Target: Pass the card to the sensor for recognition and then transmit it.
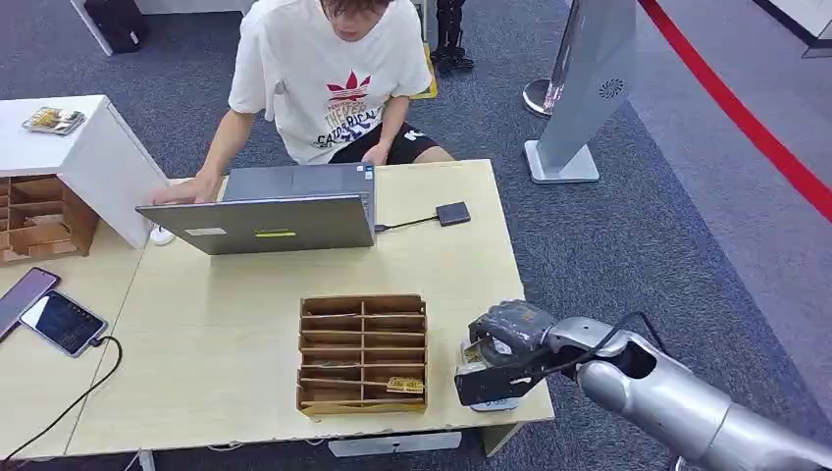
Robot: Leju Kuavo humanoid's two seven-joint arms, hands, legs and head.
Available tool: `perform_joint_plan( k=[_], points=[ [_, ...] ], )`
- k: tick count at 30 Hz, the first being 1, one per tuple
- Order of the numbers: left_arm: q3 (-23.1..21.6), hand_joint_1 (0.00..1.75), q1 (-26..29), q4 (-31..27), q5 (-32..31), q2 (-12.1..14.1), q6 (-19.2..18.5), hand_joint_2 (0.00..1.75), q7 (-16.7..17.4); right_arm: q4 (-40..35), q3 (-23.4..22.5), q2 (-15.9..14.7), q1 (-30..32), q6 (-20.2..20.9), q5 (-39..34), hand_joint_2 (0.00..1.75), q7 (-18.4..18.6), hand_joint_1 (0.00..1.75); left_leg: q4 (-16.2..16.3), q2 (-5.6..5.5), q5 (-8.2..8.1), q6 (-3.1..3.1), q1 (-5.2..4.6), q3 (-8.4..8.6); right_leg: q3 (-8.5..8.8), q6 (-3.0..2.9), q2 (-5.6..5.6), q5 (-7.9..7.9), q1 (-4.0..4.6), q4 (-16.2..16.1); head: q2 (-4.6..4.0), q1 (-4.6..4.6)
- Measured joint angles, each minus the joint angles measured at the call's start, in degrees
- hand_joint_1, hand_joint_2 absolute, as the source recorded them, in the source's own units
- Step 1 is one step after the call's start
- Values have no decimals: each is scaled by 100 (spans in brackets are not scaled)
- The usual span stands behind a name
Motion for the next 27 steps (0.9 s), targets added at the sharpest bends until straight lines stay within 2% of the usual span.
perform_joint_plan(
  k=[27],
  points=[
    [-138, 0, -4, 0, -83, 11, 0, 0, 28, 631, -142, 203, 294, -52, 72, 175, -13, 175, 0, 0, 0, 0, 0, 1, 0, 0, 0, 0, 0, 0, 0, 0]
  ],
)
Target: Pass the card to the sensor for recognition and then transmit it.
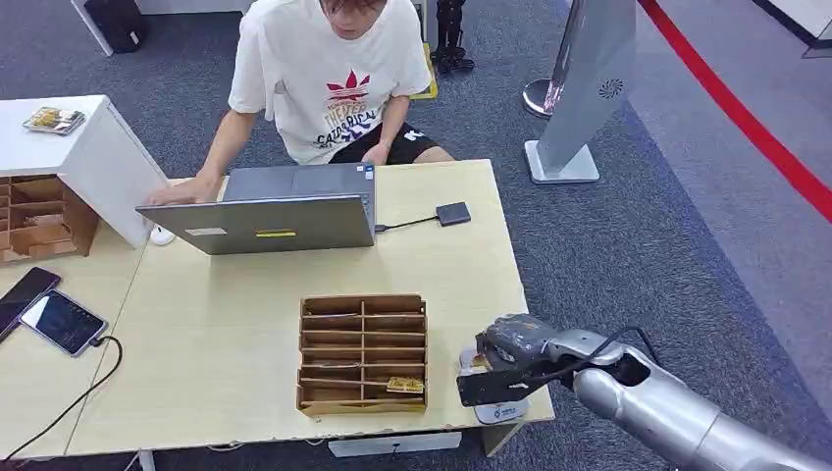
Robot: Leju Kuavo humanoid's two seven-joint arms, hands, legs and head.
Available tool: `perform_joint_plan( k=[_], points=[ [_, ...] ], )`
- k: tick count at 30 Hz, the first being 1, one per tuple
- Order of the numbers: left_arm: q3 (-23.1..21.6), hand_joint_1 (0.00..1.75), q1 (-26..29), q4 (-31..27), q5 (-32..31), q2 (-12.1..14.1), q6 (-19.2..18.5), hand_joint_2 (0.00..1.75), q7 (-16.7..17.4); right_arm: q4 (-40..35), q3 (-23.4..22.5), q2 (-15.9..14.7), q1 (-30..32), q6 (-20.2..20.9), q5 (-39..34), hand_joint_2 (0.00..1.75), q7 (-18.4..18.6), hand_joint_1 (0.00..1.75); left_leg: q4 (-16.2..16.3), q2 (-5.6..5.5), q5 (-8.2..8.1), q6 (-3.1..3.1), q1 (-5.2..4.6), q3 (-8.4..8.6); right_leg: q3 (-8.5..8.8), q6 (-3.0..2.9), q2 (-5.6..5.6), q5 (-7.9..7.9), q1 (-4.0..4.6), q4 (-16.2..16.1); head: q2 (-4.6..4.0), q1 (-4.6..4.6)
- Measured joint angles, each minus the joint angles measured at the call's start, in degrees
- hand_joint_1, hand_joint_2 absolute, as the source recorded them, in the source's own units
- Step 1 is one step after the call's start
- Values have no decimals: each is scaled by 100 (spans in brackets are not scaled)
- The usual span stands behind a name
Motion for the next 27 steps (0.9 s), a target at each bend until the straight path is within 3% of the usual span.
perform_joint_plan(
  k=[27],
  points=[
    [-9, 0, -1, 0, -15, 15, 11, 0, 24, 166, -155, 63, 94, -68, -2, 175, -2, 175, 2, 2, 0, 0, 0, 5, 4, 4, 1, 3, 0, 0, 0, 0]
  ],
)
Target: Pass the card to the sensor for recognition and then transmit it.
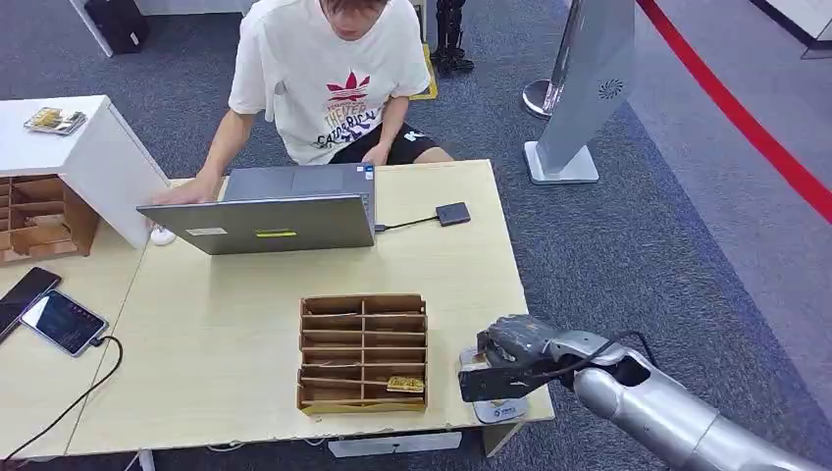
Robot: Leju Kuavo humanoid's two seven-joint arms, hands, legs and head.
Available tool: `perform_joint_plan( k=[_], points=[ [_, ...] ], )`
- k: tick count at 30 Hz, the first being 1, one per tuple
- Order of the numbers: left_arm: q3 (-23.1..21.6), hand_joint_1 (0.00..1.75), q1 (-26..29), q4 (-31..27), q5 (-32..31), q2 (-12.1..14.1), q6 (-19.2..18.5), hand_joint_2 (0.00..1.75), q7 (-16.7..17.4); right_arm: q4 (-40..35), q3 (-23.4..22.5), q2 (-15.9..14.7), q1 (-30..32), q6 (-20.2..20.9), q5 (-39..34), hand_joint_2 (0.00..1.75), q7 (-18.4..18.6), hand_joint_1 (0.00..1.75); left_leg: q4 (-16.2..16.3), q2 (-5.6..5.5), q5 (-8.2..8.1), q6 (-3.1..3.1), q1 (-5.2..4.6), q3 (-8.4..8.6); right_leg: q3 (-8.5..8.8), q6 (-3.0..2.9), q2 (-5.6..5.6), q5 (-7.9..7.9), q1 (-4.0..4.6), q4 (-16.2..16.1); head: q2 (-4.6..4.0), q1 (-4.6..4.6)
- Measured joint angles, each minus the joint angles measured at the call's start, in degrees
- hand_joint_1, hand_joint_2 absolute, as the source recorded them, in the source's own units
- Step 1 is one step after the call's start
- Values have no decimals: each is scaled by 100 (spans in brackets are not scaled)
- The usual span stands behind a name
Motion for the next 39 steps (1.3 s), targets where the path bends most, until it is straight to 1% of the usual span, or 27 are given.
perform_joint_plan(
  k=[20, 24, 27, 39],
  points=[
    [-2, 0, 0, 0, 0, 0, -4, 0, 0, 7, -4, 0, 11, -9, 2, 175, 0, 175, 1, 0, 0, 0, 0, 1, 1, 0, 0, 0, 0, 0, 0, 0],
    [-2, 0, 0, 0, 0, 0, -11, 0, -2, 4, -7, 2, 23, -55, 96, 175, 24, 175, 1, 0, 0, 0, 0, 1, 1, 0, 0, 0, 0, 0, 0, 0],
    [-2, 0, 0, 0, 0, 0, -11, 0, 0, 4, -37, 4, 48, -107, 162, 175, 65, 175, 1, 0, 0, 0, 0, 1, 2, 0, 0, 0, 0, 0, 0, 0],
    [-2, 0, 0, 0, 0, 0, -11, 0, 0, 2, -127, 11, 118, -111, 219, 175, 77, 175, 3, 0, 0, 0, 0, 1, 3, 1, 0, 1, 0, 0, 0, 0]
  ],
)
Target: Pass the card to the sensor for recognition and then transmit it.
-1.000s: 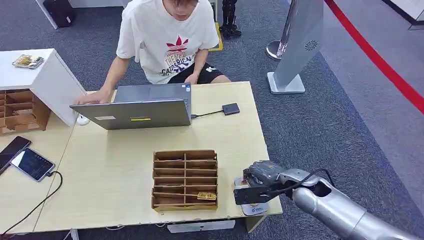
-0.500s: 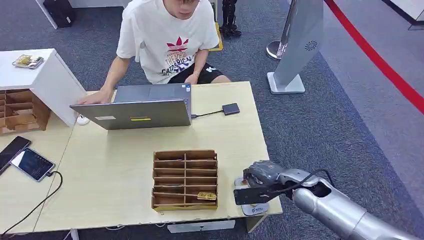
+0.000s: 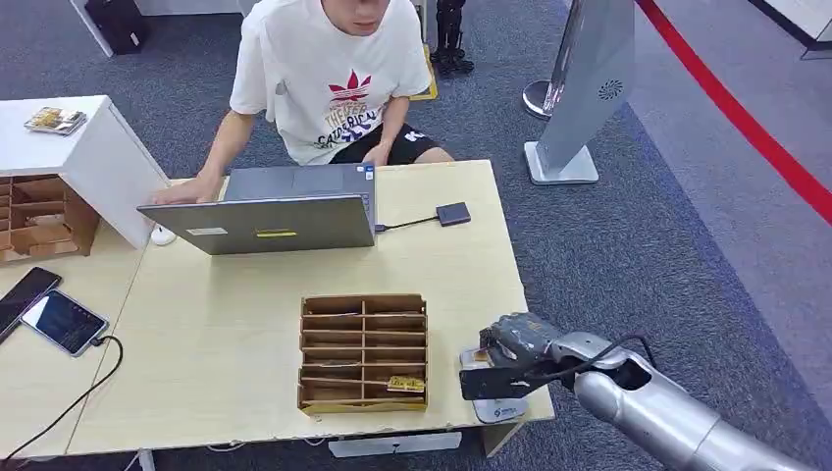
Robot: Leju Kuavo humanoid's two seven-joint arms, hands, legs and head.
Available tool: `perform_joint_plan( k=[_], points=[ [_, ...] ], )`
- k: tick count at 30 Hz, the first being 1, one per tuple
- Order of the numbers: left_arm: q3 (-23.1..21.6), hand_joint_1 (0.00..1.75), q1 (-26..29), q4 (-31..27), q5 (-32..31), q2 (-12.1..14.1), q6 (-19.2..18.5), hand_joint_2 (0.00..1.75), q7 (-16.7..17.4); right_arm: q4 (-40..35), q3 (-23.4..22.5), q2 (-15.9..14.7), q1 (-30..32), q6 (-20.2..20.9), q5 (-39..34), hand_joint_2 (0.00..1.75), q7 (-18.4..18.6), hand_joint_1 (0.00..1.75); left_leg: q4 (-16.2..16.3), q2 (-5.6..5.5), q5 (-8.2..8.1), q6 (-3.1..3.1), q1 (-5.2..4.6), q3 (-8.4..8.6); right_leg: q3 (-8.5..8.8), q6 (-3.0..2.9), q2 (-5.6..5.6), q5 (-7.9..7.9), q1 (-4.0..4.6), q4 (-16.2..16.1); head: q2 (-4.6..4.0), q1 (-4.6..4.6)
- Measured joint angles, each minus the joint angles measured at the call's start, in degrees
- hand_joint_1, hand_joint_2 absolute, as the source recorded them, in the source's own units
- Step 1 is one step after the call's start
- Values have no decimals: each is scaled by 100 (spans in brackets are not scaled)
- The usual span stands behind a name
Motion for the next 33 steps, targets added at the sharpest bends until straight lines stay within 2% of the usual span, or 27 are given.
perform_joint_plan(
  k=[33],
  points=[
    [-7, 0, 0, 0, 0, 2, -7, 0, -2, 2, -24, 17, 24, -7, 5, 175, 2, 175, 1, 1, 0, 0, 0, 1, 0, 0, 1, 0, 0, 0, 0, 0]
  ],
)
